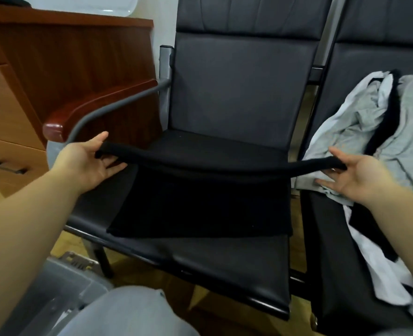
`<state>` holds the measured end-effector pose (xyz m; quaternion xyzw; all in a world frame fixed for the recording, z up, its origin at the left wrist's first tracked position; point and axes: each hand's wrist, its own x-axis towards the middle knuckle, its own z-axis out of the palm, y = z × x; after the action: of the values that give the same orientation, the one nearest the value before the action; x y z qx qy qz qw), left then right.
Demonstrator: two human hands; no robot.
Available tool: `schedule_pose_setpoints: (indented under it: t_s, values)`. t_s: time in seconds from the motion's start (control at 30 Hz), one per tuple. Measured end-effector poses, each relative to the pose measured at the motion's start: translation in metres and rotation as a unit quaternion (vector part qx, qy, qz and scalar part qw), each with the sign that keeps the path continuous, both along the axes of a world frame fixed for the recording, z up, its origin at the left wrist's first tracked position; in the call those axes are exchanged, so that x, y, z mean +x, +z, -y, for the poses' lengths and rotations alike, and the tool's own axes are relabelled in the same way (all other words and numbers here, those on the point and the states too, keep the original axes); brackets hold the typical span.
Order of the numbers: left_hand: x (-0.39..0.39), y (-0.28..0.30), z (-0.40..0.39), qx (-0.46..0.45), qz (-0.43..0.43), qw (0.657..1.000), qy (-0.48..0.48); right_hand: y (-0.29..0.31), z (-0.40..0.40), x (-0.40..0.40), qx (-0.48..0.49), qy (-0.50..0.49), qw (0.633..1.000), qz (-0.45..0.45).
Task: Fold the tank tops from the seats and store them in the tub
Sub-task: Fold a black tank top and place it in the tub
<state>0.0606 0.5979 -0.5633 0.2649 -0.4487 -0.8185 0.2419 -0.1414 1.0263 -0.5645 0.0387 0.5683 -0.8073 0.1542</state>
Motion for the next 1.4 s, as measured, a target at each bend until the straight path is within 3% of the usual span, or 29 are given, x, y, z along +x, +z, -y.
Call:
schedule_pose_setpoints:
  t_s: [0.13, 0.27, 0.37, 0.5, 0.57, 0.7, 0.83, 0.9, 1.03, 1.2, 1.3, 1.4]
  values:
    - [0.038, -0.028, -0.003, -0.067, 0.131, 0.988, -0.044, -0.019, -0.025, 0.026, 0.197, 0.058, 0.978, 0.038]
    - [0.069, -0.061, -0.015, -0.154, 0.314, 0.931, -0.101, -0.041, -0.028, 0.052, 0.482, 0.172, 0.858, 0.043]
    - [0.078, -0.072, -0.026, -0.214, 0.375, 0.895, -0.111, -0.044, -0.013, 0.062, 0.566, 0.194, 0.801, -0.013]
    - [0.079, -0.066, -0.041, -0.247, 0.382, 0.885, -0.101, -0.040, 0.010, 0.071, 0.679, 0.222, 0.677, -0.174]
    - [0.077, -0.063, -0.046, -0.280, 0.397, 0.869, -0.096, -0.043, 0.024, 0.075, 0.682, 0.241, 0.653, -0.226]
    - [0.076, -0.067, -0.046, -0.360, 0.432, 0.821, -0.101, -0.049, 0.069, 0.092, 0.648, 0.289, 0.638, -0.298]
    - [0.074, -0.073, -0.040, -0.350, 0.422, 0.831, -0.093, -0.050, 0.131, 0.123, 0.580, 0.346, 0.652, -0.345]
    - [0.072, -0.072, -0.038, -0.284, 0.401, 0.867, -0.086, -0.050, 0.166, 0.141, 0.545, 0.380, 0.653, -0.365]
    - [0.075, -0.070, -0.035, -0.021, 0.320, 0.946, -0.048, -0.052, 0.226, 0.174, 0.495, 0.416, 0.646, -0.407]
    - [0.083, -0.062, -0.034, 0.090, 0.241, 0.964, -0.063, -0.064, 0.270, 0.200, 0.553, 0.355, 0.567, -0.497]
    - [0.085, -0.055, -0.030, 0.095, 0.242, 0.959, -0.111, -0.072, 0.278, 0.207, 0.543, 0.332, 0.600, -0.484]
    - [0.087, -0.055, -0.023, 0.049, 0.312, 0.936, -0.157, -0.073, 0.278, 0.210, 0.513, 0.344, 0.651, -0.441]
